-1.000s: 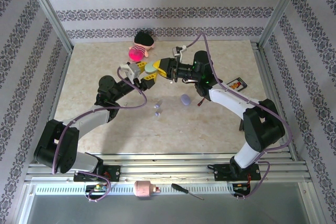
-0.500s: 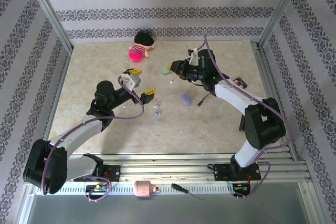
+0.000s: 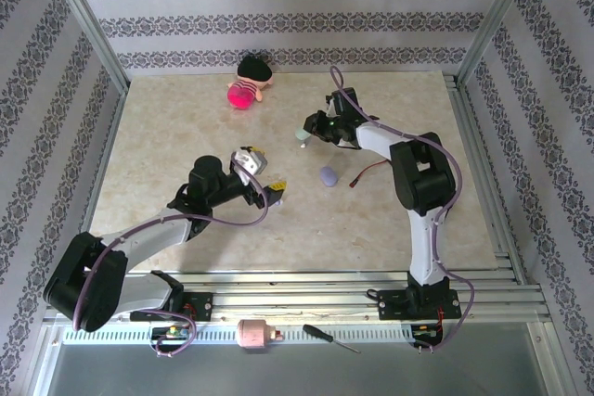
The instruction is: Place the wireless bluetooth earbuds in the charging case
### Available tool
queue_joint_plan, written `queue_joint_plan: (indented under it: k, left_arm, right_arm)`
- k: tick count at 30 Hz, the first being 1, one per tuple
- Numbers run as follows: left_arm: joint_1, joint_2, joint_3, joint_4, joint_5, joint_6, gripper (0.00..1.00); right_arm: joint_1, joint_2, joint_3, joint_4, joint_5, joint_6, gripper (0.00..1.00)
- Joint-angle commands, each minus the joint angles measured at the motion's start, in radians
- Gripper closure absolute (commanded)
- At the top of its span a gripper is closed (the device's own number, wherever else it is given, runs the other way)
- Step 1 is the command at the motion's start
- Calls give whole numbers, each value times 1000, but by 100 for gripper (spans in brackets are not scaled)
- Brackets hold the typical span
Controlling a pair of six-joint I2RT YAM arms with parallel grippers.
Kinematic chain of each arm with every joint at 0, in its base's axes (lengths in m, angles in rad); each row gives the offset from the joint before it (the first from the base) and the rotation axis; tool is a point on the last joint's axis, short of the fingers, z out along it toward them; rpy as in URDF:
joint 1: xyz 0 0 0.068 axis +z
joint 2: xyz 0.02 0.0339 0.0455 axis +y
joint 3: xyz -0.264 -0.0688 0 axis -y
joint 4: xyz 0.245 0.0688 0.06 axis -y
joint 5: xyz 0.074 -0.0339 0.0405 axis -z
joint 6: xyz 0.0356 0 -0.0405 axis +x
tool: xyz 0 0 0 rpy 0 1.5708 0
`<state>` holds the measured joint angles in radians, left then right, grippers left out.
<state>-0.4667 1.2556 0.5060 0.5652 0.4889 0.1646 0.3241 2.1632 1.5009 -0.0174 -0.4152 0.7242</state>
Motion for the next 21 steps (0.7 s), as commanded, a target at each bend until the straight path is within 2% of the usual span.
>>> queue_joint_plan:
  k: [1, 7, 11, 15, 21]
  left_arm:
    - [-26, 10, -18, 65, -28, -32, 0]
    - [-35, 22, -22, 92, -30, -52, 1]
    - [-35, 24, -20, 111, -54, -69, 1]
    - [-35, 28, -22, 128, -91, -94, 1]
    - [-17, 34, -4, 111, -138, -189, 1]
  right_arm:
    - [-21, 42, 83, -35, 51, -52, 74]
    - [-43, 114, 180, -146, 103, -141, 69]
    - [-54, 111, 201, -187, 120, -187, 52]
    - [-60, 28, 172, -222, 182, -267, 38]
    - [-44, -218, -71, -173, 262, -438, 30]
